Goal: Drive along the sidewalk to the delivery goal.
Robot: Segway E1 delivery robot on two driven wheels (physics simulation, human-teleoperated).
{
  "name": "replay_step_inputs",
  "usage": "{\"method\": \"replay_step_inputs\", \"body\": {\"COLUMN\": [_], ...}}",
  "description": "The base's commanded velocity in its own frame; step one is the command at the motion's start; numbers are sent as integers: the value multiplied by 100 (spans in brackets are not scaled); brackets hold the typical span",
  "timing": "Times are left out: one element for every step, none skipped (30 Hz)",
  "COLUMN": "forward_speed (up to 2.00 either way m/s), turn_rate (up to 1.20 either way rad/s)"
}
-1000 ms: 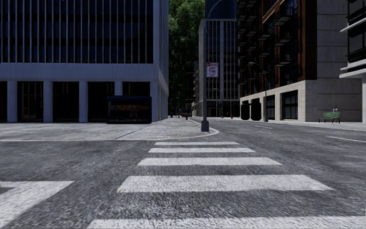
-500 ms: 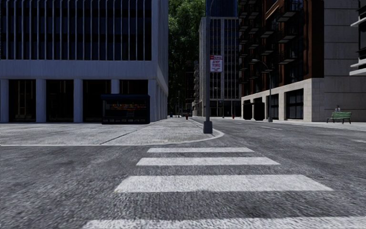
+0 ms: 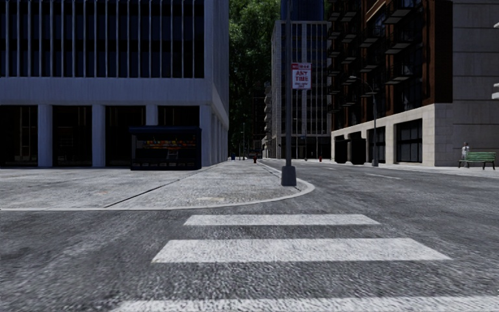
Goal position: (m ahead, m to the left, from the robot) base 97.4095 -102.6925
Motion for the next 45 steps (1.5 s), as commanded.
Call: {"method": "replay_step_inputs", "body": {"forward_speed": [200,200,200,200,200,200,200,200,200,200,200,200,200,200,200,200,200,200,200,200,200,200,200,200,200,200,200,200,200,200,200,200,200,200,200,200,200,200,200,200,200,200,200,200,200], "turn_rate": [12,17,23,25,25,24,13,6,0,0,0,0,0,0,0,0,0,0,0,0,0,0,0,0,0,0,0,0,0,0,0,0,0,0,0,0,0,0,0,0,0,0,0,0,0]}}
